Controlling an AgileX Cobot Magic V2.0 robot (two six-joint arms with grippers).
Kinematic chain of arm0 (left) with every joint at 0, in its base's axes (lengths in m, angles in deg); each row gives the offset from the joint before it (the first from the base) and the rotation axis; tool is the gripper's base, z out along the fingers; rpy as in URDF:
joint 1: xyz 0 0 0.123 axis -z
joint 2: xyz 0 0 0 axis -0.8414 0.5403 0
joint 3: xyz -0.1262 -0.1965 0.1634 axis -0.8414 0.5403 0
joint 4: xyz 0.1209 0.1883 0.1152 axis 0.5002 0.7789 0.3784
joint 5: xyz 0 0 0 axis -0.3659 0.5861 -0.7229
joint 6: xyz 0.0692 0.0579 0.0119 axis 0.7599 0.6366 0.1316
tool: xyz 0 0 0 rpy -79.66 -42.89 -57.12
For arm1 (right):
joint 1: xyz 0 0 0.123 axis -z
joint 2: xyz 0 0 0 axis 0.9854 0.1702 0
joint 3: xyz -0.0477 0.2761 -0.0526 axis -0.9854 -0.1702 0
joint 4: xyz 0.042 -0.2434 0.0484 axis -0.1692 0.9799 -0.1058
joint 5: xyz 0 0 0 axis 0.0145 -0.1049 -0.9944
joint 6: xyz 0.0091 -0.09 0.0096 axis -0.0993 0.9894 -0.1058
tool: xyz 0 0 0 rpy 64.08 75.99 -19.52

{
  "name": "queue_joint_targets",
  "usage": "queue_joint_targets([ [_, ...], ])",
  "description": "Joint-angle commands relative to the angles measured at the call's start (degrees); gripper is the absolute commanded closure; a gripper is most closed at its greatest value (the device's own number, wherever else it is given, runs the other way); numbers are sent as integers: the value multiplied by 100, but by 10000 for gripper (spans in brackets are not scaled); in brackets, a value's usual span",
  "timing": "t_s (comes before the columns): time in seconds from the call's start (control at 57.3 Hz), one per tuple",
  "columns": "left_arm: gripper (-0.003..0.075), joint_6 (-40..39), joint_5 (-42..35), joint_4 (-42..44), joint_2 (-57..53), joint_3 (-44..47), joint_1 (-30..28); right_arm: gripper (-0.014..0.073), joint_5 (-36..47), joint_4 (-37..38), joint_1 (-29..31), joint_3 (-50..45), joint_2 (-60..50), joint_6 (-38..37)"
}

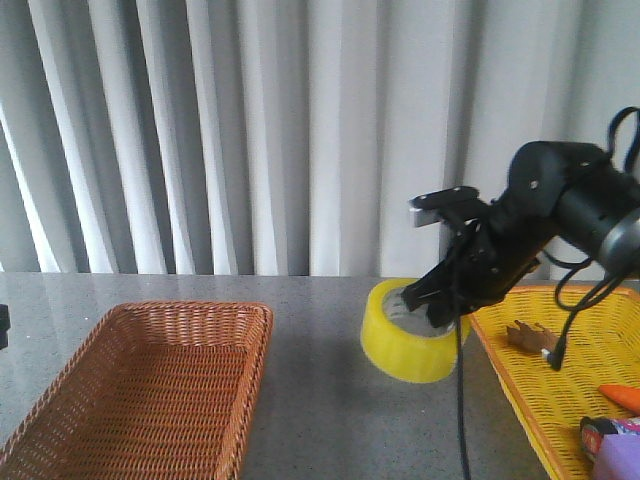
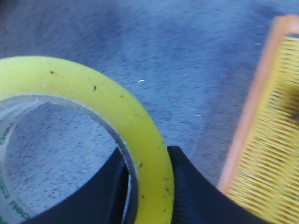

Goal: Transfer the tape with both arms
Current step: 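Lift the tape roll out and set it on the table between baskets, then open the right gripper and raise it away from the tape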

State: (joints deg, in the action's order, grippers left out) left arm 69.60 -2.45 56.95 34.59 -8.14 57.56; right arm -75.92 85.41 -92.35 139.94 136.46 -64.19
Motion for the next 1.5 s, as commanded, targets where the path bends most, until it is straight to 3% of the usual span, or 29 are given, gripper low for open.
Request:
queue_joint_targets([
  [0.0,218,-40,-197,6,-76,-172,44,573,417,527,-276,37,-168,-127],
  [0.314,218,-40,99,6,-76,-172,44,487,272,589,-361,-183,607,-446],
  [0.453,218,-40,145,6,-76,-172,44,368,310,438,-366,-183,784,-439],
  [0.663,218,17,139,6,-76,-172,48,122,299,387,-366,-161,765,-387],
  [0.785,218,17,47,-75,-76,-180,124,79,511,373,-360,-162,418,-393],
  [1.081,218,388,-24,-167,80,-795,1020,174,1069,330,127,-162,-1166,-465],
  [1.221,218,438,183,-456,347,-1449,1382,312,930,40,714,-162,-1739,-429],
  [1.413,218,1226,692,-912,1065,-2593,1990,609,524,-431,1581,-194,-2323,-78],
  [1.483,218,1537,879,-1141,1422,-3039,2204,603,486,-418,1823,-352,-2473,-101],
])
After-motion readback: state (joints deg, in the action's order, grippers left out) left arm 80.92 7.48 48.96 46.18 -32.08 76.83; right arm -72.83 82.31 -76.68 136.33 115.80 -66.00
